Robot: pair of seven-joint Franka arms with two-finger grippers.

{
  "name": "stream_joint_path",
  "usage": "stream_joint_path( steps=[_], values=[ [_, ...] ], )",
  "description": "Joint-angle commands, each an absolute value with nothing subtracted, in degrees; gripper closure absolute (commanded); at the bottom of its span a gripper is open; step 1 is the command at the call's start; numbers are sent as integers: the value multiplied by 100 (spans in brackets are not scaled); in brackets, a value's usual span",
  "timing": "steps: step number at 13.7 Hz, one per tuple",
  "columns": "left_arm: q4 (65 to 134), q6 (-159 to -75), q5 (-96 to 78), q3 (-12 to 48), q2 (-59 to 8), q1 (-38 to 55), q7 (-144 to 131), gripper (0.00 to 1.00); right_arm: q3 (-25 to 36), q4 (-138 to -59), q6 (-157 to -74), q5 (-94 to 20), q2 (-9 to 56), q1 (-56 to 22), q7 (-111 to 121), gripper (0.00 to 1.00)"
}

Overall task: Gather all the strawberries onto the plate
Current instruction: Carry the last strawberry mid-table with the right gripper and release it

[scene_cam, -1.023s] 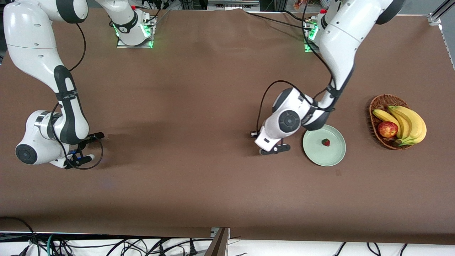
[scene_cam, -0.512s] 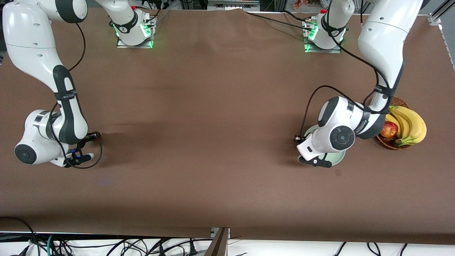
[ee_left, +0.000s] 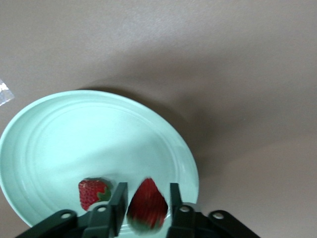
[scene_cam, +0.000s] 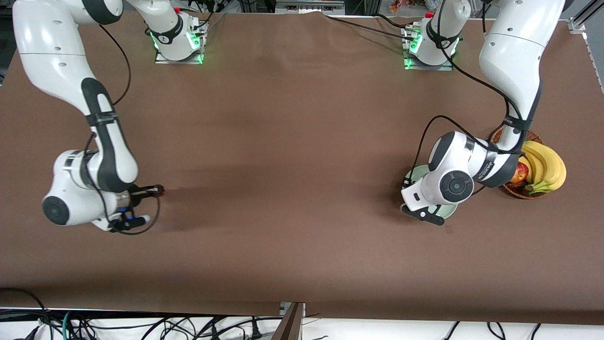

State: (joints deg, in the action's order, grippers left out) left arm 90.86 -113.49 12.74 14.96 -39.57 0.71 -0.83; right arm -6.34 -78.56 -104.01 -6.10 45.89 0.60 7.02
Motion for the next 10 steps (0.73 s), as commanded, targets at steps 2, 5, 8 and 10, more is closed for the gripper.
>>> stream_joint_path(
  steps=[2,5,8,10],
  values=[
    [9097,-11285,1397,1538,-3946,0,79,0,-1457,-7822,-10974,-642,4623,-709,-2137,91],
    [9062,-11276,1336,1538,-3929,-79,70,0,-1485,-7822,-12177,-668,4833,-1746,-4002,91],
    [8983,-11023,1205,1564,-3867,-167,27,0,-1477,-7822,-13601,-931,5158,-2652,-5288,91],
    [8711,-10681,645,1556,-3876,-158,-9,0,-1477,-7822,-14323,-932,5308,-2987,-5659,91]
  ],
)
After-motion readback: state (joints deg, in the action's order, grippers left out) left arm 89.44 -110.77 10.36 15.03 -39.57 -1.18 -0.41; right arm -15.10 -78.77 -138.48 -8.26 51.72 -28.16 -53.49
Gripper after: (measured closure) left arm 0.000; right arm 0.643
